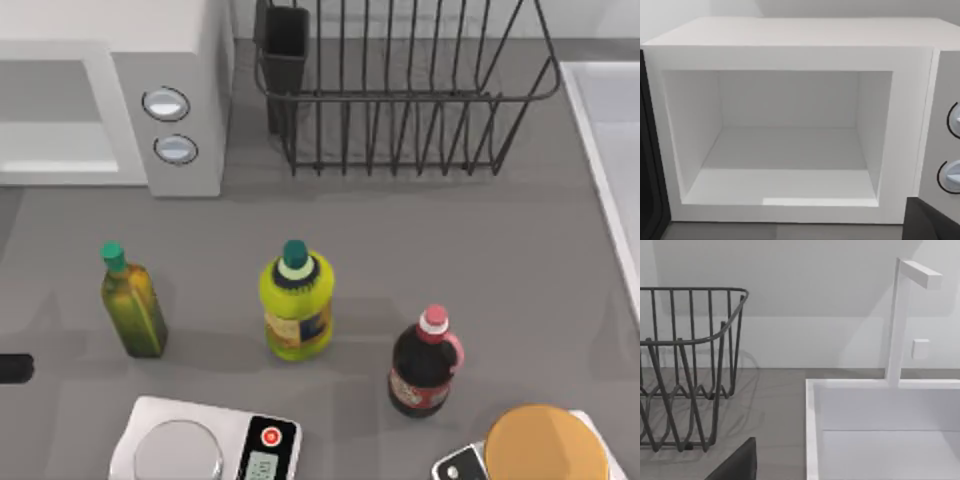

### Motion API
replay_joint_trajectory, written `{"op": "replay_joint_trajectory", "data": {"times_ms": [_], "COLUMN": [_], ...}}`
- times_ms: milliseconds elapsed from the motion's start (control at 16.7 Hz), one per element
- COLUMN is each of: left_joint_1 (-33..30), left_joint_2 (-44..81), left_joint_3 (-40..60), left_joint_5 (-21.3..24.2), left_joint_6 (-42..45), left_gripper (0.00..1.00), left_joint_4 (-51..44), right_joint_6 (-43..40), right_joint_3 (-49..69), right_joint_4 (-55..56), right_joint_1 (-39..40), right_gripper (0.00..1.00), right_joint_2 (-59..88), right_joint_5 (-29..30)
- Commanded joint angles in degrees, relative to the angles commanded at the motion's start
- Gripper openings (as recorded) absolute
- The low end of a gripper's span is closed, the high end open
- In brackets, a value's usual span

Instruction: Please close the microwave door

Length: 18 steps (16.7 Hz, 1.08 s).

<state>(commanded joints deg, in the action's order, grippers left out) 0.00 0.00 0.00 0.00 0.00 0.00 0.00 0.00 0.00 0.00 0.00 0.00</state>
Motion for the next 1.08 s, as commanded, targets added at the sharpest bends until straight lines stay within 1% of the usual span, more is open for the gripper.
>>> {"op": "replay_joint_trajectory", "data": {"times_ms": [420, 540, 840, 960, 1080], "left_joint_1": [-0.1, -0.6, -1.9, -2.2, -2.4], "left_joint_2": [0.9, 4.1, 14.5, 17.3, 18.5], "left_joint_3": [-0.2, -0.9, -3.1, -3.7, -3.9], "left_joint_5": [-0.1, -0.5, -1.8, -2.2, -2.3], "left_joint_6": [0.0, 0.1, 0.2, 0.3, 0.3], "left_gripper": [0.0, 0.0, 0.0, 0.0, 0.0], "left_joint_4": [0.9, 4.3, 17.7, 21.1, 22.4], "right_joint_6": [0.0, 0.0, 0.0, 0.0, 0.0], "right_joint_3": [0.0, 0.0, 0.0, 0.0, 0.0], "right_joint_4": [0.0, 0.0, 0.0, 0.0, 0.0], "right_joint_1": [0.0, 0.0, 0.0, 0.0, 0.0], "right_gripper": [1.0, 1.0, 1.0, 1.0, 1.0], "right_joint_2": [0.0, 0.0, 0.0, 0.0, 0.0], "right_joint_5": [0.0, 0.0, 0.0, 0.0, 0.0]}}
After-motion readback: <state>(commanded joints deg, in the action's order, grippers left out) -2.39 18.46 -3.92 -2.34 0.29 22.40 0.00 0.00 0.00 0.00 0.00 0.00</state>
